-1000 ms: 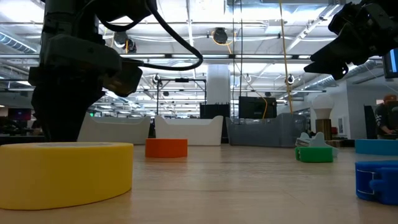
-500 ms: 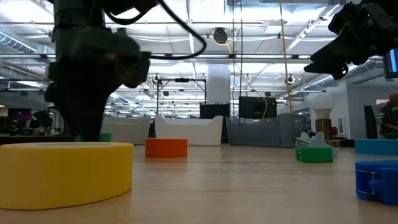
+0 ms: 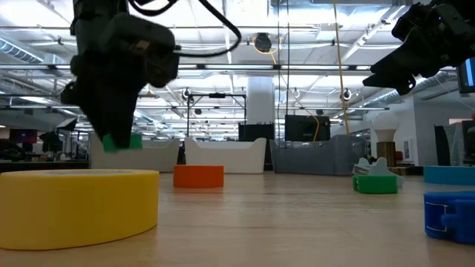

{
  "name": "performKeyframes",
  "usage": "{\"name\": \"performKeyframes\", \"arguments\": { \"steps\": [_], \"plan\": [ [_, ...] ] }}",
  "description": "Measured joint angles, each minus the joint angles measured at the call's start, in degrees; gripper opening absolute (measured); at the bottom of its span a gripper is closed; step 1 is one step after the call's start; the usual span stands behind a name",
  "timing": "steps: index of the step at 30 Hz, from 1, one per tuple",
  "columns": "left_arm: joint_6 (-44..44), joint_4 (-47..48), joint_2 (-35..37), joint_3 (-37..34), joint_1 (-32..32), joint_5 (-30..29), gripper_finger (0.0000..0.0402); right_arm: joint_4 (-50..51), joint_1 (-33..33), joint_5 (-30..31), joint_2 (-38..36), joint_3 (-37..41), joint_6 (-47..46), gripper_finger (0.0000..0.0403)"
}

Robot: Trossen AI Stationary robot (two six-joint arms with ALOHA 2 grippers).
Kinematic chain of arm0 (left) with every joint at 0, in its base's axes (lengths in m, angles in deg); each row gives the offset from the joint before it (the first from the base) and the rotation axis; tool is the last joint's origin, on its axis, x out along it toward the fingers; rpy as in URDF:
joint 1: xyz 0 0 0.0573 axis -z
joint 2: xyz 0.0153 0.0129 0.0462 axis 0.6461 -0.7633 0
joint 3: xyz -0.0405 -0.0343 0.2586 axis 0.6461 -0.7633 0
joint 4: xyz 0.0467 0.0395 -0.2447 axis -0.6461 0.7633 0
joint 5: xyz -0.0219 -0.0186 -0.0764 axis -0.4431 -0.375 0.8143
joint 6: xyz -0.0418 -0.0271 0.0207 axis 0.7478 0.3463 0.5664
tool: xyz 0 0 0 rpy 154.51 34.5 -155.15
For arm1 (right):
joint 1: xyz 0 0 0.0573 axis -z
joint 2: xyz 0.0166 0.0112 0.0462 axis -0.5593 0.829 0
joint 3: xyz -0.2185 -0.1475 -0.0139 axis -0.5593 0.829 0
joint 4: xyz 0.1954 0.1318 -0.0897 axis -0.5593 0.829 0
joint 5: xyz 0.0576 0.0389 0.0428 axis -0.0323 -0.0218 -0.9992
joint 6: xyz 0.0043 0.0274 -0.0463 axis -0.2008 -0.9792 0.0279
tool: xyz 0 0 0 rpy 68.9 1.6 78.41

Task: Pick and place Stapler, Stapler remover, tape
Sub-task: Put the left green stapler into the gray bin

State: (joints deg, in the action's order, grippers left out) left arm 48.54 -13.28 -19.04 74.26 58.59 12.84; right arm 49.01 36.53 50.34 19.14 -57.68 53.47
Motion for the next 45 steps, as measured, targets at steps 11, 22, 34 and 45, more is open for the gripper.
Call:
{"name": "performKeyframes", "arguments": {
  "steps": [11,22,34,45],
  "plan": [
    [1.9,14.4,15.1,0.0,-7.5,-8.8,0.0092,0.0,0.0,0.0,0.0,0.0,0.0,0.0210],
    [-6.3,19.8,20.8,0.0,-22.3,-13.9,0.0092,0.0,0.0,0.0,0.0,0.0,0.0,0.0210],
    [-20.9,22.9,20.5,0.0,-42.7,-17.0,0.0092,0.0,0.0,0.0,0.0,0.0,0.0,0.0210],
    [-19.7,26.1,16.3,0.0,-52.8,-15.7,0.0092,0.0,0.0,0.0,0.0,0.0,0.0,0.0210]
  ]
}}
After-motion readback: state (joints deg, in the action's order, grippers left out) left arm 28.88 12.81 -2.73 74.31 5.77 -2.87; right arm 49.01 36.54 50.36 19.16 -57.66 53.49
